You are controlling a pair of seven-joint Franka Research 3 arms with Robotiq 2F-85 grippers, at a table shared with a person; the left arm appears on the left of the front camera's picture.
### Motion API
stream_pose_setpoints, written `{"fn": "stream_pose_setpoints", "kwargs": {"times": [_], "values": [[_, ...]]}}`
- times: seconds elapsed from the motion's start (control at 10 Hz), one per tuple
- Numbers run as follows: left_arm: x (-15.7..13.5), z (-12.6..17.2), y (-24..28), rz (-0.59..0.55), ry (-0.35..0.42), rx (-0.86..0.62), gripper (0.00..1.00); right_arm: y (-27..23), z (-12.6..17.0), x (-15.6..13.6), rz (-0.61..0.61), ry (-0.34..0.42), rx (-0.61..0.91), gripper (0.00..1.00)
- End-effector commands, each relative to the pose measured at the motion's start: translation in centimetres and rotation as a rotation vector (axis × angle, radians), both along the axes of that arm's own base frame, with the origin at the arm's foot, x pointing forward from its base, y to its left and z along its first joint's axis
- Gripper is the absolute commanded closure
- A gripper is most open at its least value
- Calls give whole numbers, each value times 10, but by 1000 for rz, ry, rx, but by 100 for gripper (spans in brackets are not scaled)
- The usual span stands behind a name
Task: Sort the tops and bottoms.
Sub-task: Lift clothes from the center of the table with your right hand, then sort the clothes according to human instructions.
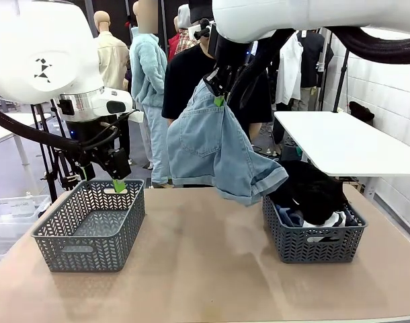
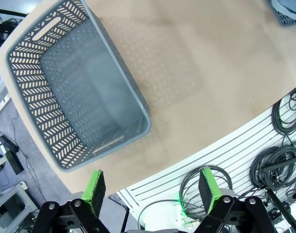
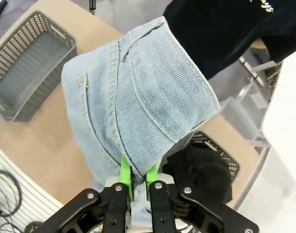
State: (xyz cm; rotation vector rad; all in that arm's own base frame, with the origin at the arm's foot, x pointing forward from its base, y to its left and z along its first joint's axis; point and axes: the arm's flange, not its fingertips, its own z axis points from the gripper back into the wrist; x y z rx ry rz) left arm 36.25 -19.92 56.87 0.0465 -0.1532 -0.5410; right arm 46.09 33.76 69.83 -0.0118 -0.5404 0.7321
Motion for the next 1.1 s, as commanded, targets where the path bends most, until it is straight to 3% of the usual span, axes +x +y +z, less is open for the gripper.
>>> {"fn": "stream_pose_setpoints", "kwargs": {"times": [0.0,1.0], "values": [[1,1,2,1,-9,0,0,-4,2,-4,-1,4,16,100],[1,1,2,1,-9,0,0,-4,2,-4,-1,4,16,100]]}}
